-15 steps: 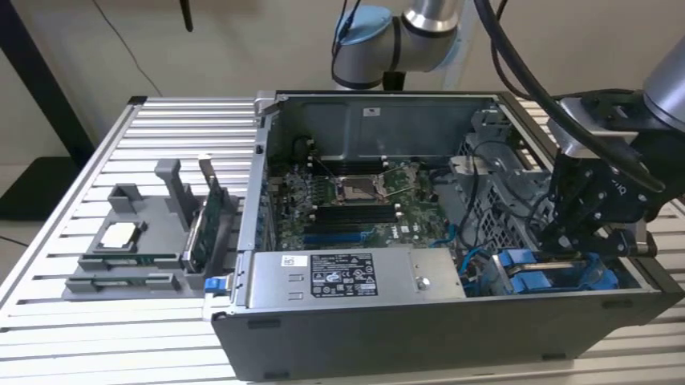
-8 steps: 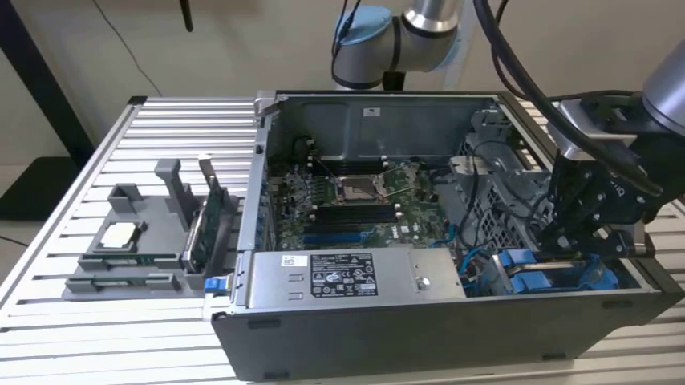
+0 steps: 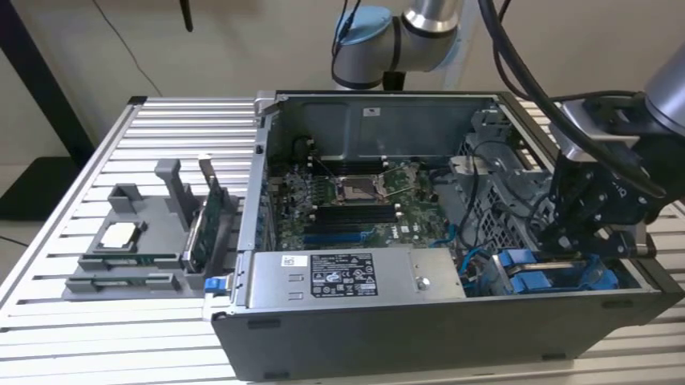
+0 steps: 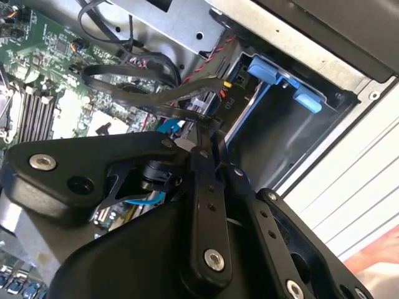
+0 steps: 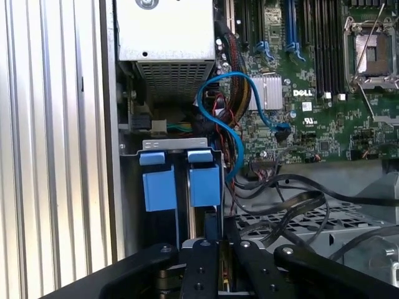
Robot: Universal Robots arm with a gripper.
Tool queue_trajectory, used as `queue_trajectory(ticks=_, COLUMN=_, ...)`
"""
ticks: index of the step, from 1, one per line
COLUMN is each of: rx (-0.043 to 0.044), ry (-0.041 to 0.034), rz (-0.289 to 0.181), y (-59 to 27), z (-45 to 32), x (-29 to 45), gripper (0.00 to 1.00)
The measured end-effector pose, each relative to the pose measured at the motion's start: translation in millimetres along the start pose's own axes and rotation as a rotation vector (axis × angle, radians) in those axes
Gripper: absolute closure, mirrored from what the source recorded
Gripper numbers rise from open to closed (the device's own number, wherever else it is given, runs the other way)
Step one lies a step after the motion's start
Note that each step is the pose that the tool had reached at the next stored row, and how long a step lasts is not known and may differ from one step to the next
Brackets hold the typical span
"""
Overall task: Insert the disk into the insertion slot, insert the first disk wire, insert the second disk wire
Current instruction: 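Insert the second disk wire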
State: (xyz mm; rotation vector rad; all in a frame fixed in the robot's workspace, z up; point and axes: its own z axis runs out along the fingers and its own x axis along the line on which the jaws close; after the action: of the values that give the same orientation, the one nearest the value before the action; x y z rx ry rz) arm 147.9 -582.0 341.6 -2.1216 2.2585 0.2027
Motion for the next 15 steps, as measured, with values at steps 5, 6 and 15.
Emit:
queue_trajectory(ticks=5, rx=-0.0006, ry=0.0004, rz=0.0, y=-0.5, z=0.7, x=0.5, gripper=0.84)
queue_trajectory(ticks=6, rx=-0.0007, ry=0.0004, rz=0.0, y=-0.6, z=1.1, x=0.6, gripper=0.84)
queue_trajectory(ticks=15, rx=-0.0007, ry=-0.0038, rz=0.0, y=-1.1, z=6.9, x=1.3, gripper=0.83)
